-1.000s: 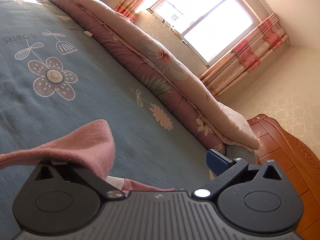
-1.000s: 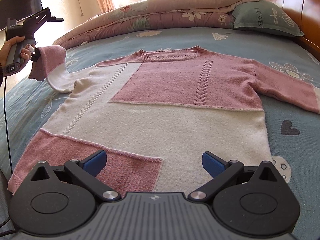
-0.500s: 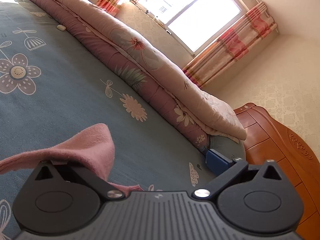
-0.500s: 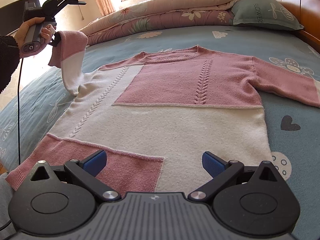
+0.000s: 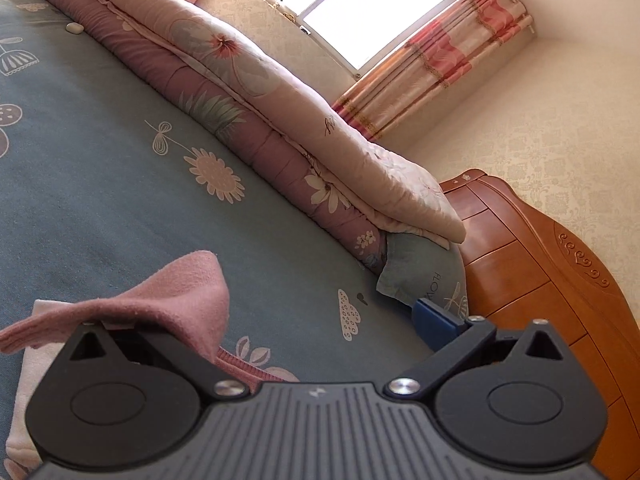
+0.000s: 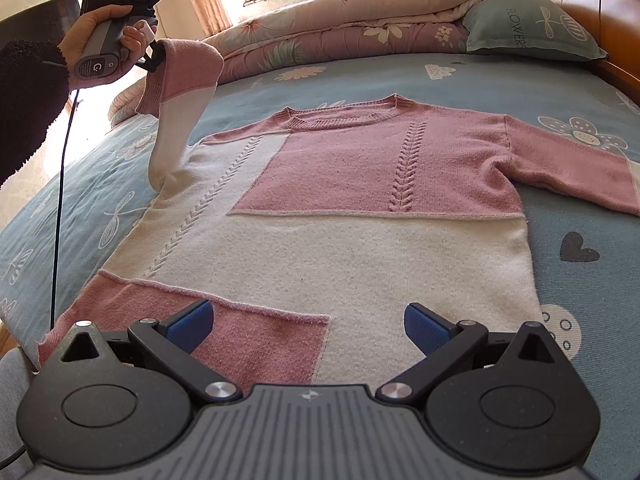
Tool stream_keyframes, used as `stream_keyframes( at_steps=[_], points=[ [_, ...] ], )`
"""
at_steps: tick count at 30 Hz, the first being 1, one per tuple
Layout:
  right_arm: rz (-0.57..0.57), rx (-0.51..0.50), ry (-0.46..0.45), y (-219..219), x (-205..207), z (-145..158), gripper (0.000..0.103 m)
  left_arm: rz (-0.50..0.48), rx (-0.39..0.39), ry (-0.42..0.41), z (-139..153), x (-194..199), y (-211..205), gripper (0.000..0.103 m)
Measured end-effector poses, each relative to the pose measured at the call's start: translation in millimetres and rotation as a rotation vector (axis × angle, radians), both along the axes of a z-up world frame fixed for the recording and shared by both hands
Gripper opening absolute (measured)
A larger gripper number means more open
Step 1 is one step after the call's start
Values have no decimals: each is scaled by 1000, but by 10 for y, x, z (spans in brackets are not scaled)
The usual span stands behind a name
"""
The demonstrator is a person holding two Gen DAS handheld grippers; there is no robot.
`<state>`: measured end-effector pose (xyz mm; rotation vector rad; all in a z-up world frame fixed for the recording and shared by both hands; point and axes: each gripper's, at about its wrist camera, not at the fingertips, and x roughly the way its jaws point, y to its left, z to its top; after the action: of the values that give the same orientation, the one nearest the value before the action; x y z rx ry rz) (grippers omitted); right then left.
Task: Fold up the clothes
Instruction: 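Carry the held pink sleeve across the sweater body toward the collar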
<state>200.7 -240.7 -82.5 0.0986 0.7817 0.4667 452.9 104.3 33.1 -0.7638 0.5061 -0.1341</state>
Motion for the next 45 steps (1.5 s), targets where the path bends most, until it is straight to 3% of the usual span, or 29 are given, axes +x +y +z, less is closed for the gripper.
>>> stream_keyframes(
  at_steps=[13,34,39,45],
  points=[
    [-1,27,-6,-60,-15,40,103,-69,6,32,-169,203,-461,101],
    [-3,30,-3,-67,-24,49,103,-134,30,81,-456,295,-811,101],
    [-3,26,-2,-64,-23,48,103,-162,78,129,-657,304,-915,101],
    [-2,22,-4,-53,-27,50,103,-252,195,181,-921,311,-1163,101]
  ],
)
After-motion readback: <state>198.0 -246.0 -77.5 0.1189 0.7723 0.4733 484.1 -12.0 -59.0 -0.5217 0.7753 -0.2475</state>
